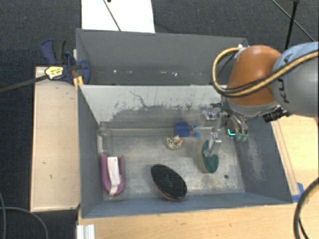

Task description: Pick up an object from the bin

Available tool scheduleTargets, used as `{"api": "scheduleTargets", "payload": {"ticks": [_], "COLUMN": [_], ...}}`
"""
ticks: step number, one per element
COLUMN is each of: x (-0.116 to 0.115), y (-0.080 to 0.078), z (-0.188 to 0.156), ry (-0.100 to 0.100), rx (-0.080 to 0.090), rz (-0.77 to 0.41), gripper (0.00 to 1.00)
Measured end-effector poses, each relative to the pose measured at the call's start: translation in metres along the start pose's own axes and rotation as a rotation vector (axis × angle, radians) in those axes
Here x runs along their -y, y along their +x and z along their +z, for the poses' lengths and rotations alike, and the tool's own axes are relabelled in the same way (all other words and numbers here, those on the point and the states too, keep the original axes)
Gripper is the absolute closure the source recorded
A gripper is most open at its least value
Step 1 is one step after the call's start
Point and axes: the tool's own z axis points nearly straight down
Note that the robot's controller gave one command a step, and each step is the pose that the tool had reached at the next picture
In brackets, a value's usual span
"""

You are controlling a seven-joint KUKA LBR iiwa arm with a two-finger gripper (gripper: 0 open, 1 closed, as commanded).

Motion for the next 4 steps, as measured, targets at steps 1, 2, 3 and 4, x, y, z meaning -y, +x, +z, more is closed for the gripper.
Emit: {"api": "scheduleTargets", "payload": {"ticks": [1,2,3,4], "x": [0.011,0.021,0.028,0.02], "y": [0.02,0.026,0.032,0.029], "z": [0.063,0.035,0.036,0.068], "ry": [-0.005,-0.002,-0.002,-0.003], "rx": [0.012,0.012,0.007,0.0], "rz": [0.204,0.547,0.843,0.89], "gripper": [0.0,0.0,0.0,0.0]}}
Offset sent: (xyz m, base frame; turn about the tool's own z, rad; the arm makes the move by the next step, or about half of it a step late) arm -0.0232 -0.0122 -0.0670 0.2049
